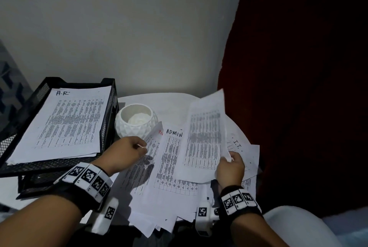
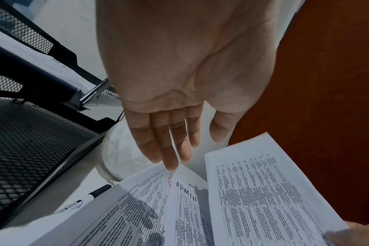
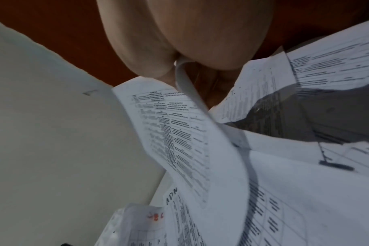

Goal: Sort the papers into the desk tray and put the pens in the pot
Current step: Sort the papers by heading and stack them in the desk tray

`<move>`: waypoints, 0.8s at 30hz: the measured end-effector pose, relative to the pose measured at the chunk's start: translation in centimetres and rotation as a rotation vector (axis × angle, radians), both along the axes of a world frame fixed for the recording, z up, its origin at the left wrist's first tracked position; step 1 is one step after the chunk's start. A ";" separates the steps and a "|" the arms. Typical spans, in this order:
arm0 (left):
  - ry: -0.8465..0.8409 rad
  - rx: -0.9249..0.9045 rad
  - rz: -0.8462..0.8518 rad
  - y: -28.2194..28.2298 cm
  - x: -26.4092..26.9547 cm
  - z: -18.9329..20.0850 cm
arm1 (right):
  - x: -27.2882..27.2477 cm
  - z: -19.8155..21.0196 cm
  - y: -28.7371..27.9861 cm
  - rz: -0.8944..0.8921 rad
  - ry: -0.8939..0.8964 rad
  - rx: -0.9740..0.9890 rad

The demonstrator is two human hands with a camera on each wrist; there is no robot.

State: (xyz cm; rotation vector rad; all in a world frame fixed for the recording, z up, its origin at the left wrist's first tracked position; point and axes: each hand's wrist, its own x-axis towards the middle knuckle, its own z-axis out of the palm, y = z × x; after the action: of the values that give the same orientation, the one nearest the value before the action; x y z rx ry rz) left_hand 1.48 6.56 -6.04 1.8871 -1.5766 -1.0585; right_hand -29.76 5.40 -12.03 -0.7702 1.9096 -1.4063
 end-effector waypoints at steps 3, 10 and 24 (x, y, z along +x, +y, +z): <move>0.039 0.016 0.026 0.1 0.0 0.0 | 0.4 0.4 0.1 0.059 -0.053 -0.013; 0.053 0.033 0.077 0.3 0.4 0.0 | 4.4 2.1 1.7 0.347 -0.445 -0.019; 0.273 -0.019 0.328 -0.4 1.8 1.3 | 2.9 -5.4 1.6 0.276 0.191 0.362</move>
State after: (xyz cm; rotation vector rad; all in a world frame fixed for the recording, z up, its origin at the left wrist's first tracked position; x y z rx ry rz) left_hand 3.32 6.20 -4.71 1.8187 -1.0796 -1.0923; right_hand -26.85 7.02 -17.41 -0.9677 2.0310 -0.8155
